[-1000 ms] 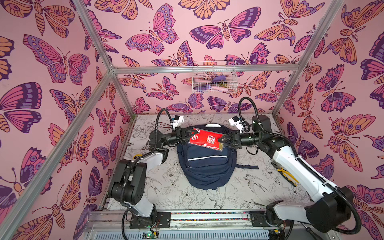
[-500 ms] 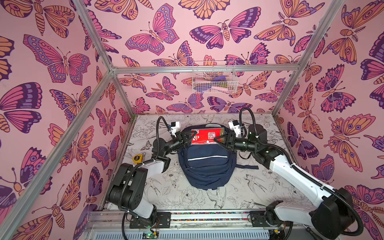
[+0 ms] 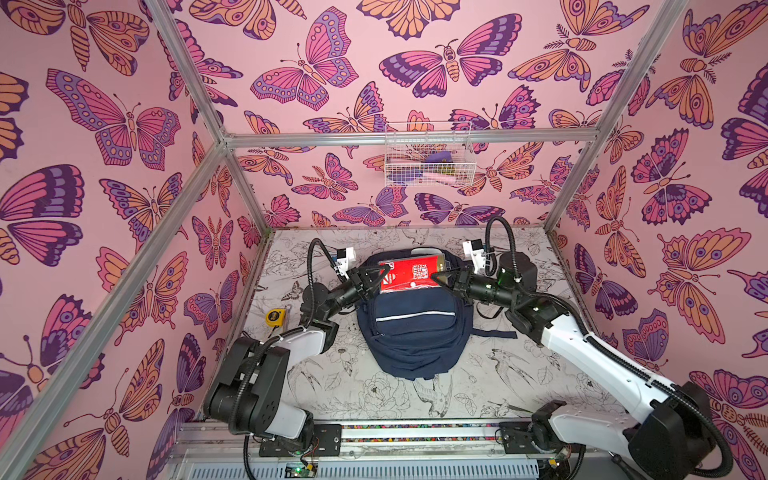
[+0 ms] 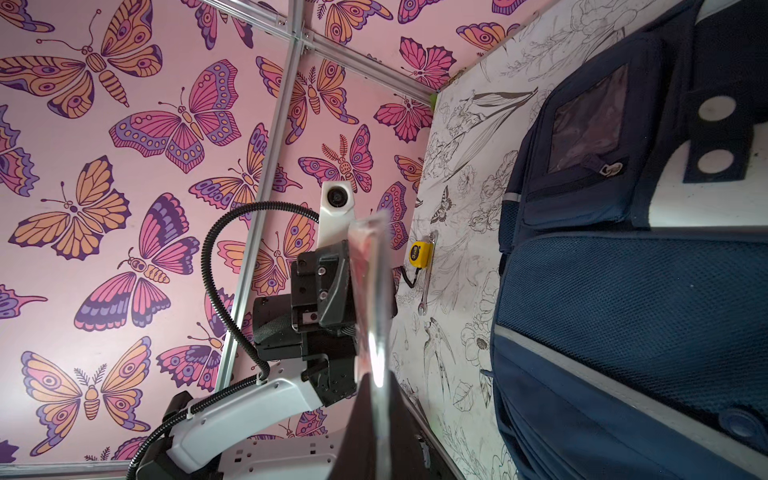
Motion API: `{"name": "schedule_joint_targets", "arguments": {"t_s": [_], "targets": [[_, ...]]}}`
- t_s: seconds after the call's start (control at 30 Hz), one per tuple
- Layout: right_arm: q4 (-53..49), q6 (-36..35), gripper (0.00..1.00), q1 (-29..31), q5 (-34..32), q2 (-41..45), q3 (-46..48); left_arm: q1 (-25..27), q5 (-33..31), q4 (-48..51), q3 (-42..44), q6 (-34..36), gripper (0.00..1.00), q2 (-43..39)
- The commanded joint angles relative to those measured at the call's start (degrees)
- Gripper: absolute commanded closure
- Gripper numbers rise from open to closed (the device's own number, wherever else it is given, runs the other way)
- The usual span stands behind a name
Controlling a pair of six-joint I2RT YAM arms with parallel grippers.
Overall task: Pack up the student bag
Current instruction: 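Grasp the red pouch with right, holding it with both grippers above the bag, then carry the red pouch beside the bag with right while left grips the pocket edge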
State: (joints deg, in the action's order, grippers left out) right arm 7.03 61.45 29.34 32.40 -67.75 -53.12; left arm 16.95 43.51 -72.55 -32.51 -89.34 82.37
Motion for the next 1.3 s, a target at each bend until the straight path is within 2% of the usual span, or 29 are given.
{"name": "schedule_joint_targets", "arguments": {"t_s": [0.0, 0.03, 0.07, 0.13, 0.2, 0.3, 0.5, 0.7, 0.87, 1.03, 1.27], "targets": [[-4.29, -2.34, 1.0, 0.11, -4.26, 3.77, -0.58, 0.37, 0.75, 12.07, -0.01, 9.59, 0.54, -7.01], [-7.15, -3.55, 1.0, 0.02, -5.37, 4.58, -1.02, 0.45, 0.39, 19.23, -0.72, 13.75, 0.46, -9.94], [-11.09, -5.22, 1.0, 0.04, -7.04, 5.58, -1.79, 0.56, -0.53, 28.8, -2.13, 20.96, 0.41, -13.97], [-20.12, -8.29, 1.0, -0.04, -11.78, 7.31, -3.59, 1.29, -4.5, 51.17, -5.77, 35.22, 0.37, -19.49], [-29.28, -10.3, 1.0, -0.21, -18.62, 9.57, -4.91, 3.81, -13.92, 70.98, -10.67, 49.86, 0.34, -23.32], [-39.21, -11.01, 1.0, -0.67, -26.69, 13.48, -5.55, 8.37, -23.59, 84.01, -13.39, 60.44, 0.33, -24.54], [-49.31, -7.32, 1.0, -0.78, -33.34, 25.17, -1.76, 22.14, -33.84, 94.08, -16.42, 73.62, 0.28, -20.33], [-55.93, -2.41, 1.0, -0.86, -34.76, 33.42, 1.62, 32.22, -40.11, 99.58, -20.81, 82.84, 0.23, -12.42], [-58.79, -2.62, 1.0, -0.95, -35.74, 34.22, 0.63, 33.76, -46.28, 100.06, -24.43, 84.63, 0.24, -4.24], [-59.05, -4.26, 1.0, -0.99, -36.19, 30.97, -1.6, 34.44, -44.66, 100.09, -27.98, 86.84, 0.3, 0.8], [-57.93, -4.7, 1.0, -1.08, -37.26, 29.57, -2.86, 34.45, -50.06, 100.41, -29.23, 86.65, 0.58, 0.76]]}}
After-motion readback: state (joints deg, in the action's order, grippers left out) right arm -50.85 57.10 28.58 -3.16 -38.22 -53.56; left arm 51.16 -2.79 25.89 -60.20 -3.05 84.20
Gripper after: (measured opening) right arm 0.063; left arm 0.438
